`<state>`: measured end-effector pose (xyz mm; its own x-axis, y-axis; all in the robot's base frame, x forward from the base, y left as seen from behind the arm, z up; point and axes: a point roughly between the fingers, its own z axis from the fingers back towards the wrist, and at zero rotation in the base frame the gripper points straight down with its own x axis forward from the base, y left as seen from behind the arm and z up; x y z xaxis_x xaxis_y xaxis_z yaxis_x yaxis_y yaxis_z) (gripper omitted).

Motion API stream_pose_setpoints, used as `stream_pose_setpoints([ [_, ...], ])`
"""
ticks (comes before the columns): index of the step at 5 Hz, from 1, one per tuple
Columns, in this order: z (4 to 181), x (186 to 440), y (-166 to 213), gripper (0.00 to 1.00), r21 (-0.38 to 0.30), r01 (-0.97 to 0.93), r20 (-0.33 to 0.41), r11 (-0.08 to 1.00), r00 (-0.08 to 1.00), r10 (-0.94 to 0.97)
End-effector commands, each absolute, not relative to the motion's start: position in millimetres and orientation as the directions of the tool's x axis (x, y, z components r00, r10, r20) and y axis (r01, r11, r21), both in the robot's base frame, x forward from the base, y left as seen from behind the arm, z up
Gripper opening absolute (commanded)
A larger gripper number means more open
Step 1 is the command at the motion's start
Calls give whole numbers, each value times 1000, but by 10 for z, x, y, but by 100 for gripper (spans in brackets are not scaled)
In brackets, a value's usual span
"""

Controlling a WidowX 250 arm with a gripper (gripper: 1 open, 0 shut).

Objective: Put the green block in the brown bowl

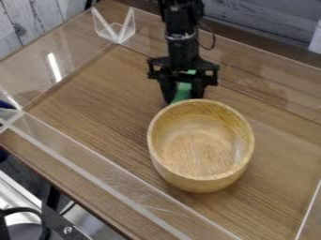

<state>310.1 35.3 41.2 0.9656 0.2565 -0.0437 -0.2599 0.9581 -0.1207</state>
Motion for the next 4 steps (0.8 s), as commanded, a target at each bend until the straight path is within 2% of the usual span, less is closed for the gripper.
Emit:
stream_pose_setpoints([
  [1,659,3119,368,0,-127,-205,58,970,975,214],
  [2,827,3133,409,0,-126,-219,77,967,970,230],
  [3,1144,3119,452,0,-137,-231,122,963,961,248],
  [4,1100,2984,215,0,-133,-146,144,980,976,164],
])
